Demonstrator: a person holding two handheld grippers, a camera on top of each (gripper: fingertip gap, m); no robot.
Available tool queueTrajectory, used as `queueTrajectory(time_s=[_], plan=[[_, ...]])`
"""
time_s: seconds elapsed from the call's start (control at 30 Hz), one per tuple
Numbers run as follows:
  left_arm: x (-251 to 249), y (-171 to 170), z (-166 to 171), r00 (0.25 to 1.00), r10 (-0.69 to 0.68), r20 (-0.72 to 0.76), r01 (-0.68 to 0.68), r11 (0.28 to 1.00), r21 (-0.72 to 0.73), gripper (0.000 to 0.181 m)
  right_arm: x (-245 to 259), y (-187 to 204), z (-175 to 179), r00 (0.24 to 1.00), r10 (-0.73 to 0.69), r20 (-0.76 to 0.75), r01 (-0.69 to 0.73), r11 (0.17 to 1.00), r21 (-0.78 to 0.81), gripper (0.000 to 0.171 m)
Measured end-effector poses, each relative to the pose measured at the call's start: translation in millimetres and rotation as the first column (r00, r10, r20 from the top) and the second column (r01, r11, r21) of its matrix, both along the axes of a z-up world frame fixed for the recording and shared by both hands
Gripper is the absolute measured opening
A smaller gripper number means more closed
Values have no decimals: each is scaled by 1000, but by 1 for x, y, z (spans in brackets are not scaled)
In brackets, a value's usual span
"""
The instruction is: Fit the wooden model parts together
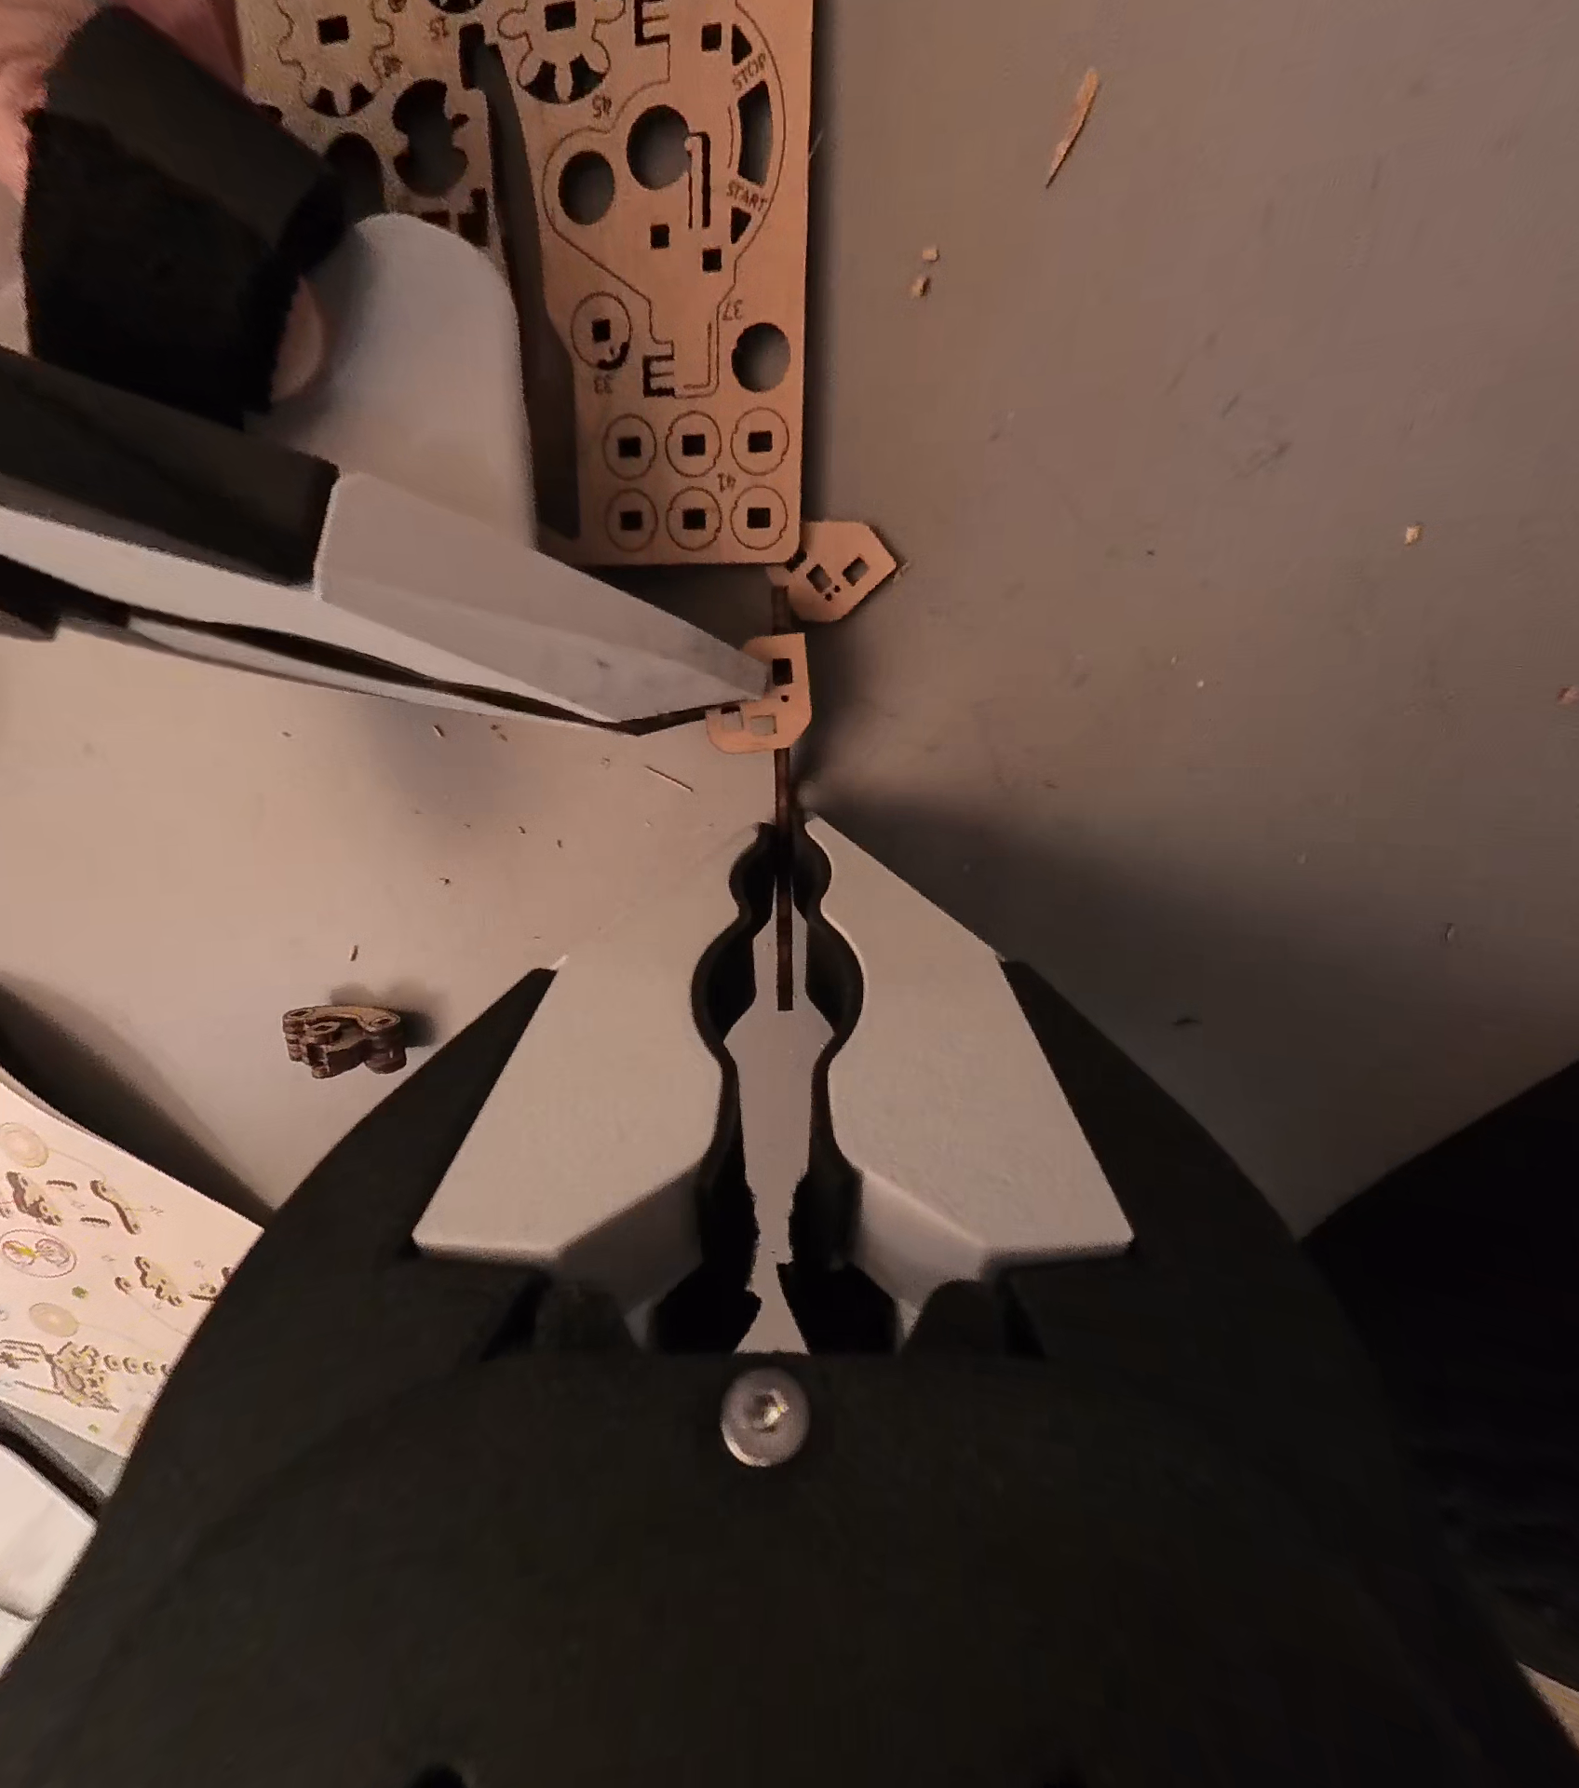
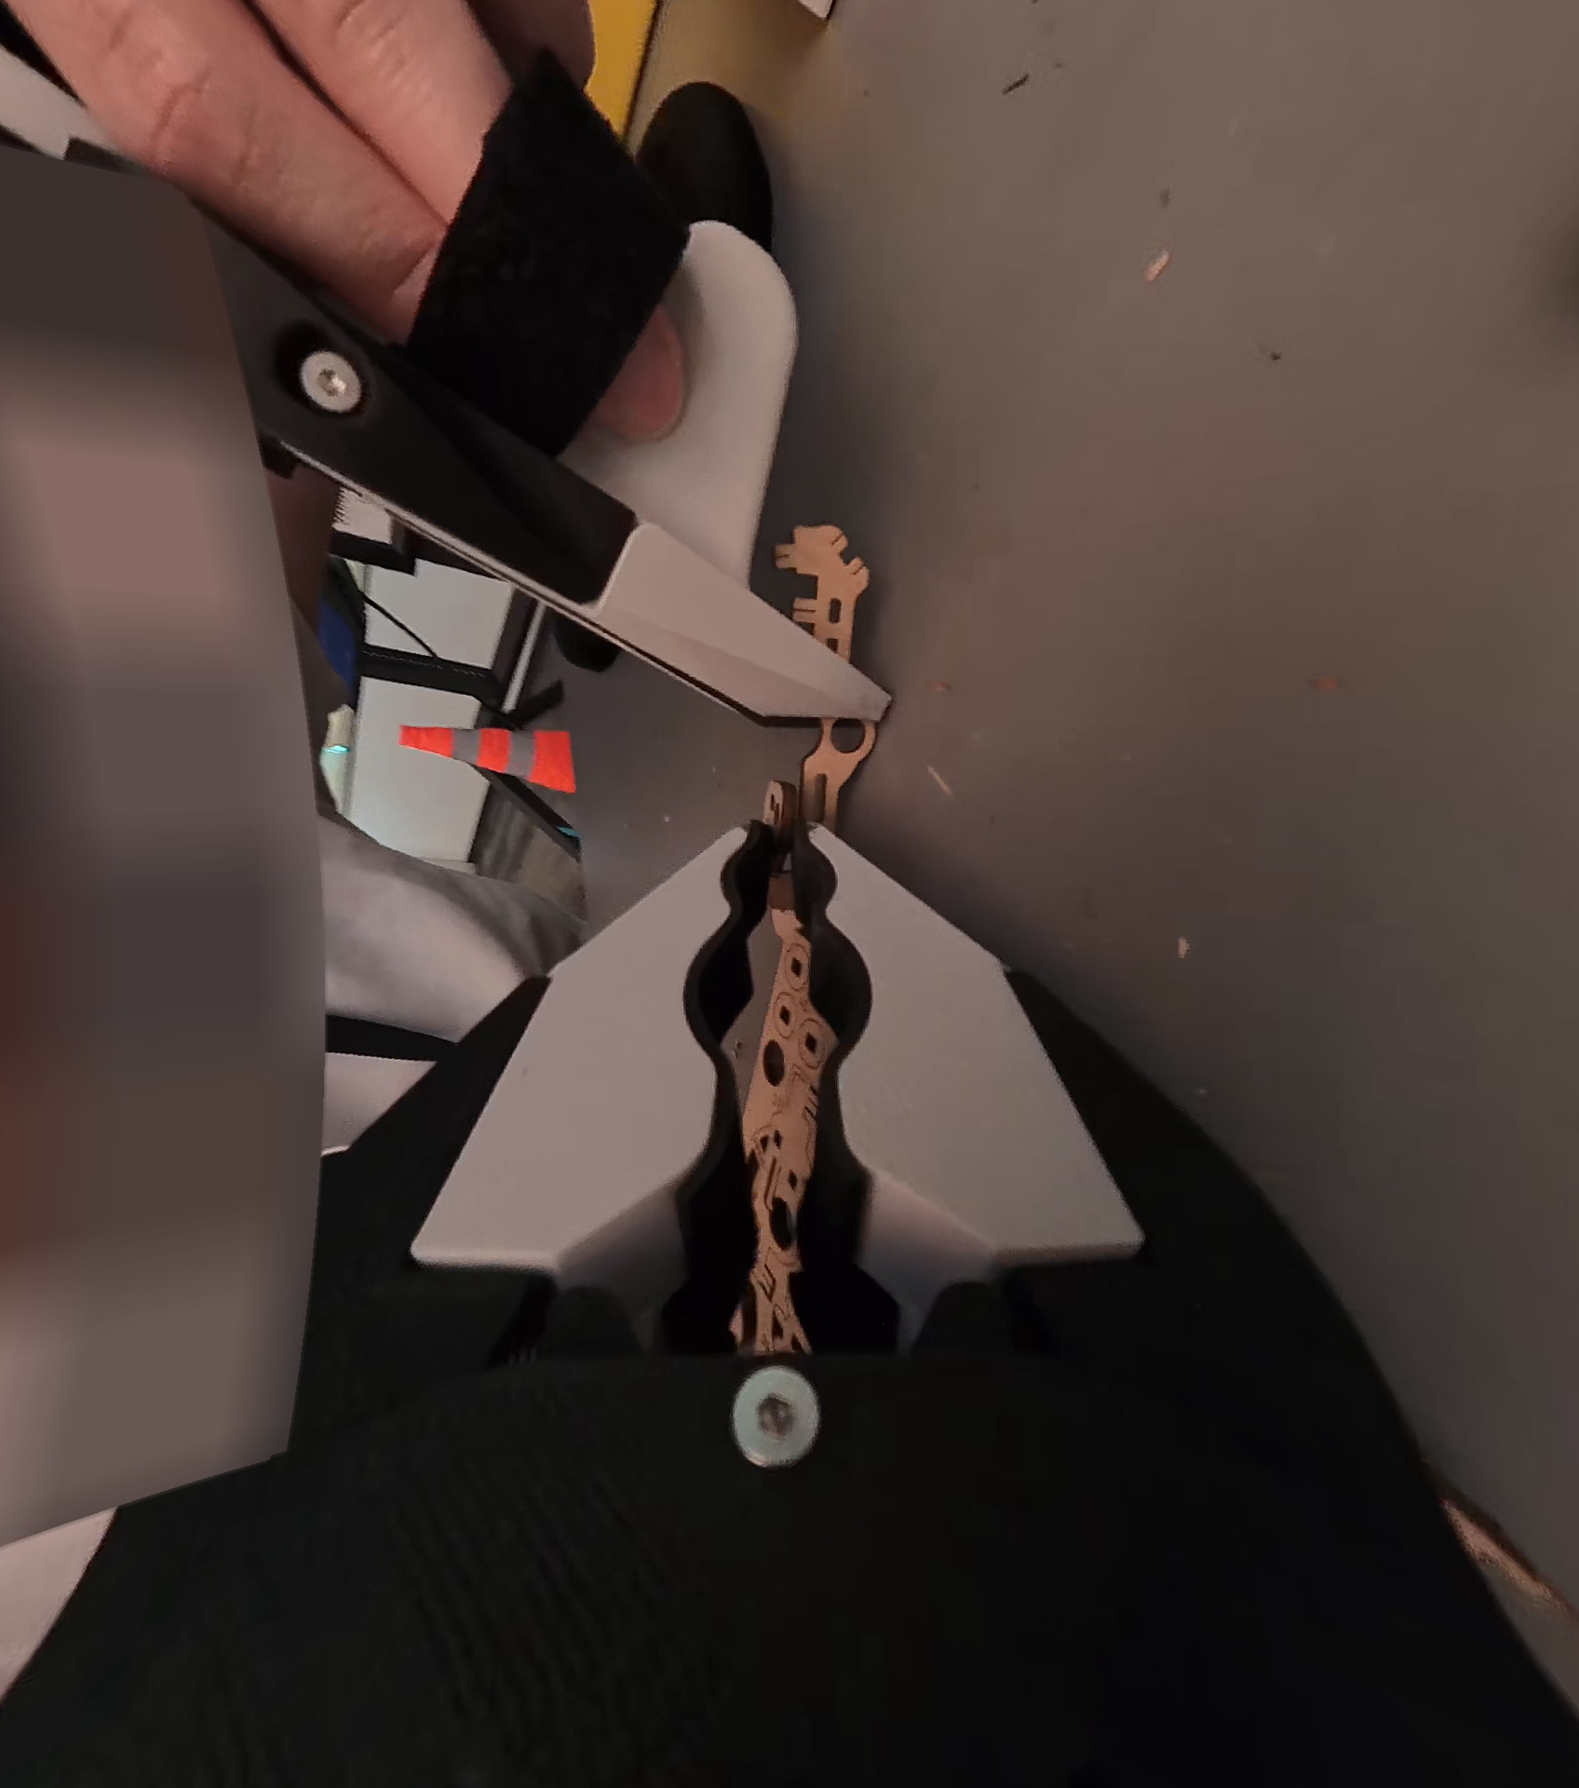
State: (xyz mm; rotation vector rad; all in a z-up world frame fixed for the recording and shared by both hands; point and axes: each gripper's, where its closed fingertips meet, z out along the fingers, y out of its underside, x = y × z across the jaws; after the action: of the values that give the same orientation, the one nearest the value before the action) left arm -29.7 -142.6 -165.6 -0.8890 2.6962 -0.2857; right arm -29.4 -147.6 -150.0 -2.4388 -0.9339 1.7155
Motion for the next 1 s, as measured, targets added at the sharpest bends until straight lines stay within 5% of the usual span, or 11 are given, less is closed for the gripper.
queueTrajectory(time_s=[0.47,0.73,1.0], plan=[[5,0,1,991,133,-30,-135,984,-120,9,0,-5,-8,1000,-15,14,14,999,43,2],[8,2,1,990,141,-30,-144,980,-139,9,2,0,1,995,-87,-44,84,994,-67,2],[5,1,3,950,188,-250,-252,933,-256,8,12,9,8,997,-73,17,72,996,45,1]])
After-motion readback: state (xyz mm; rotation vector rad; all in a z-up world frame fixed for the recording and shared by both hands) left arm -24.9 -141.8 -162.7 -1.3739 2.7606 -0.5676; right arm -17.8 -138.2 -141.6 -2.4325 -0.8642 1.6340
